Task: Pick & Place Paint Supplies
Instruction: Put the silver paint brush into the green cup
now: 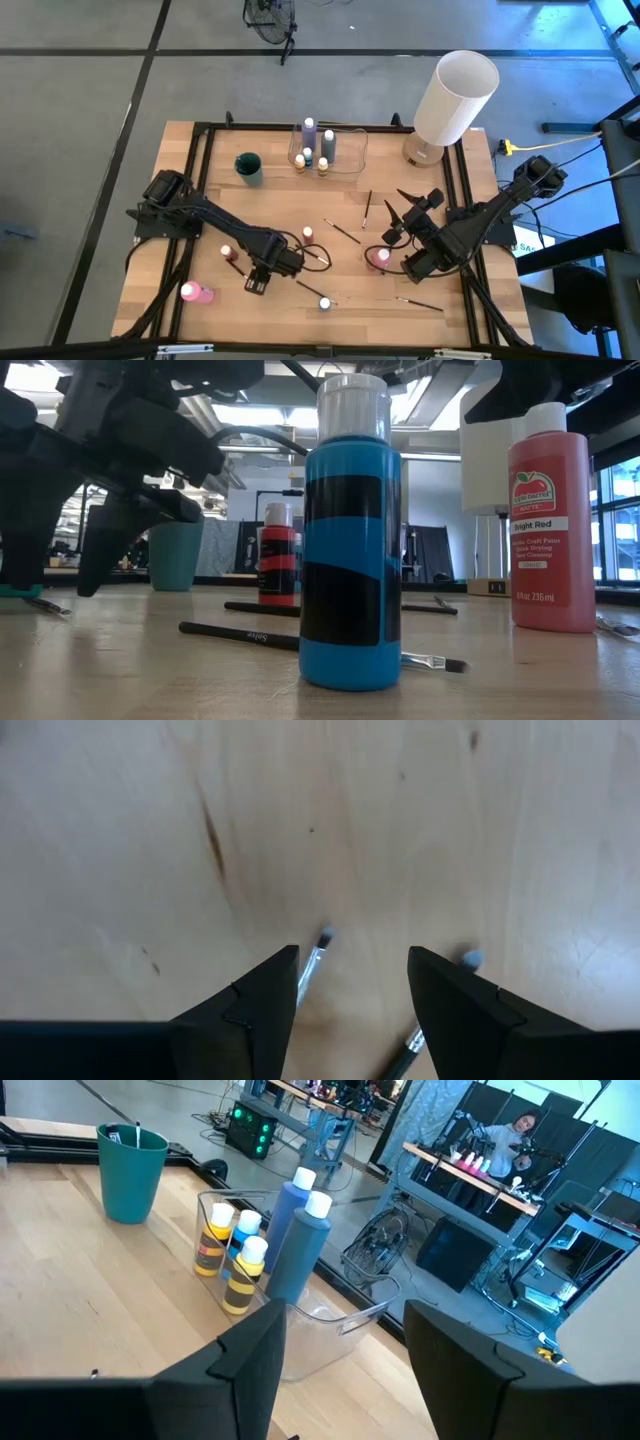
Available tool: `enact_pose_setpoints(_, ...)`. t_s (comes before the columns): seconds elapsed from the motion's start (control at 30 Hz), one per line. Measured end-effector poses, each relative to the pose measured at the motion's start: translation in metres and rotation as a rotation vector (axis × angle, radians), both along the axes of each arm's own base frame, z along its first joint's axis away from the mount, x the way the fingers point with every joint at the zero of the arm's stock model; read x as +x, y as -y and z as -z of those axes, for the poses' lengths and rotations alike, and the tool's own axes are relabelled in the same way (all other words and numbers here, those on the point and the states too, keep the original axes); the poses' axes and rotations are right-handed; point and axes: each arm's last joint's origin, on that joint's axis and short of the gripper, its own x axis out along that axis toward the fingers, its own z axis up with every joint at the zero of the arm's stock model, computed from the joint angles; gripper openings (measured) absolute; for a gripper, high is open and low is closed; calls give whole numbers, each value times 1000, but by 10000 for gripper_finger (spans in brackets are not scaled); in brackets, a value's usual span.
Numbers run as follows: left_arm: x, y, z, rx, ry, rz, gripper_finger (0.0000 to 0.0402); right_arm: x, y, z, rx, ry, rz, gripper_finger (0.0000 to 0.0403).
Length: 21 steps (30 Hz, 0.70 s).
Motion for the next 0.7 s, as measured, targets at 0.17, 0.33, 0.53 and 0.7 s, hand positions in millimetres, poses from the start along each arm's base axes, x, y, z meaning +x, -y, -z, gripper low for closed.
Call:
enact_pose_setpoints(0.17,1,3,0,-8,21,30,184,1,-1,0,5,7,-1,206)
enact_pose_setpoints(0.33,1,3,0,-11,20,32,184,3,-2,0,6,-4,-8,206)
enact_pose_setpoints(0.53,-1,10,0,-17,31,52,184,4,-3,0,3,-30,-19,206)
enact_pose_setpoints(0.7,-1,12,0,-11,51,74,184,3,-5,1,9,-43,-31,206)
